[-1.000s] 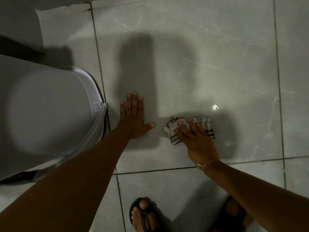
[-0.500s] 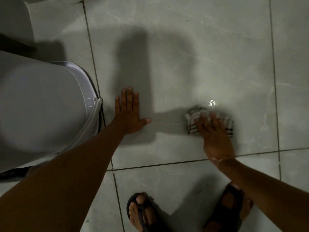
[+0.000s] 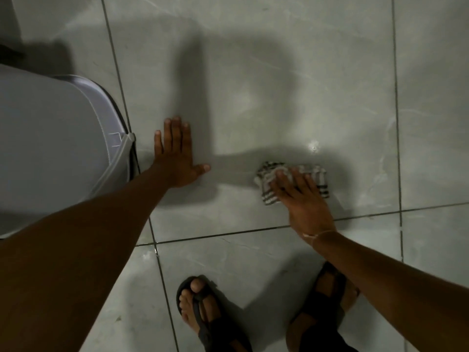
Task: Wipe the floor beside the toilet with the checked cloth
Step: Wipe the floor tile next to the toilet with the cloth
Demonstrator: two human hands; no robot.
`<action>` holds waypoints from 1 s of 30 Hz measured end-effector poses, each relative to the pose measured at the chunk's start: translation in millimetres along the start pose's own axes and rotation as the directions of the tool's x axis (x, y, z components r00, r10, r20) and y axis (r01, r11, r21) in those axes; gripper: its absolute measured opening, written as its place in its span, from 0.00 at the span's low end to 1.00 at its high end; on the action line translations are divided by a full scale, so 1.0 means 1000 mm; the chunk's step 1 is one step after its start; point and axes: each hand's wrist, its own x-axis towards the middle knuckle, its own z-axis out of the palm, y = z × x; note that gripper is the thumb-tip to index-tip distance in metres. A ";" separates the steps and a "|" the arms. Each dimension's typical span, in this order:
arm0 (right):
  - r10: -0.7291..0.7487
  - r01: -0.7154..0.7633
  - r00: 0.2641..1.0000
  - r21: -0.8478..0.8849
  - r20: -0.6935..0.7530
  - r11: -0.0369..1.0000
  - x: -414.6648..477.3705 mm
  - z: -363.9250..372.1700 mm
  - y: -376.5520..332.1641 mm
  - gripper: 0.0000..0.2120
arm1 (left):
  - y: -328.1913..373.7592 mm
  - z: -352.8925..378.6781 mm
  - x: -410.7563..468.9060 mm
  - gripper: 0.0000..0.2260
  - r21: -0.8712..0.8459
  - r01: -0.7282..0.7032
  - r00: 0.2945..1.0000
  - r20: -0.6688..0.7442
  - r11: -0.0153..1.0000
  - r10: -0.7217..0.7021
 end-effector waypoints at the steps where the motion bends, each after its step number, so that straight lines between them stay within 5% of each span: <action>1: 0.075 -0.075 0.997 -0.006 0.018 0.997 0.004 -0.003 0.012 0.42 | 0.000 0.000 0.000 0.50 -0.001 0.005 1.000 0.011 1.000 -0.005; 6: 0.337 -0.338 0.941 -0.026 -0.024 0.941 0.077 -0.025 0.028 0.36 | -0.002 0.001 0.001 0.51 0.009 0.006 1.000 0.024 1.000 -0.006; 12: -0.055 0.054 0.997 -0.024 -0.047 0.998 0.054 -0.003 -0.013 0.37 | 0.000 0.000 0.001 0.51 0.029 0.019 1.000 0.019 0.999 -0.020; 15: -0.104 0.107 0.993 -0.057 0.049 0.993 -0.008 0.006 0.002 0.42 | 0.000 0.001 0.001 0.51 0.022 0.018 1.000 0.018 1.000 -0.019; 20: 0.293 -0.291 0.954 -0.037 0.064 0.956 0.009 -0.017 0.055 0.42 | -0.002 0.002 -0.001 0.51 0.017 0.016 1.000 0.021 1.000 -0.016; 24: 0.396 -0.397 0.918 -0.025 -0.012 0.918 0.068 -0.027 0.035 0.33 | -0.003 0.004 0.002 0.51 0.015 0.023 1.000 0.021 1.000 -0.023; 30: -0.045 0.043 0.998 -0.034 -0.043 0.998 0.045 0.003 -0.030 0.38 | -0.002 0.005 0.000 0.52 0.029 0.008 1.000 -0.011 1.000 -0.008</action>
